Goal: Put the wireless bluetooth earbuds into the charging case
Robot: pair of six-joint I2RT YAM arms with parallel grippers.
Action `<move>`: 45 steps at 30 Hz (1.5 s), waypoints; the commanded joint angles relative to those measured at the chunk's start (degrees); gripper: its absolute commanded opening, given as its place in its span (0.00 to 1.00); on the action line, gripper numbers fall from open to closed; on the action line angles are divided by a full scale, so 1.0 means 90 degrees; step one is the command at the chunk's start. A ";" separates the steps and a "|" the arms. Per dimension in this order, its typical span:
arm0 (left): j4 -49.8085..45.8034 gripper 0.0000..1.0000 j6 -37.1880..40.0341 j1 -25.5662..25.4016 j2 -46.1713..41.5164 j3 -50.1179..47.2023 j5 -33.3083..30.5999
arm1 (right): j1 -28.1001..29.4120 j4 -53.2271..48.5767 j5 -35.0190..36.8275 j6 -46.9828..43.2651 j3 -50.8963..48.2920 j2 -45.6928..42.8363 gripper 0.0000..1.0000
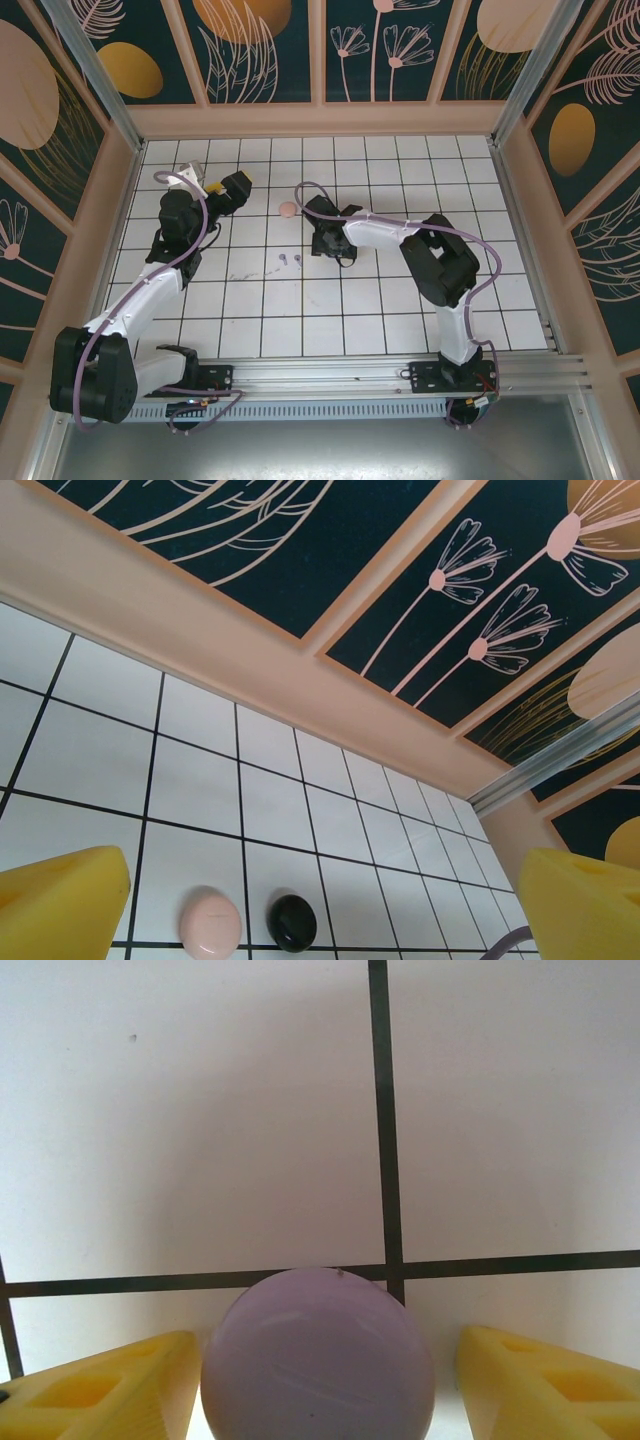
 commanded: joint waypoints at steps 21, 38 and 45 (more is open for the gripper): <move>0.0572 0.99 -0.0193 -0.0023 0.0019 -0.0042 0.0172 | -0.0160 -0.0958 -0.0030 0.1235 0.0849 0.0458 0.71; 0.0619 0.99 -0.0207 -0.0020 0.0194 -0.0004 0.0118 | -0.0020 -0.1136 -0.0117 0.1272 0.1063 0.0711 0.62; 0.0472 0.99 -0.0222 -0.0023 0.0242 0.0005 -0.0038 | 0.0063 -0.1096 -0.0138 0.1321 0.0990 0.0765 0.54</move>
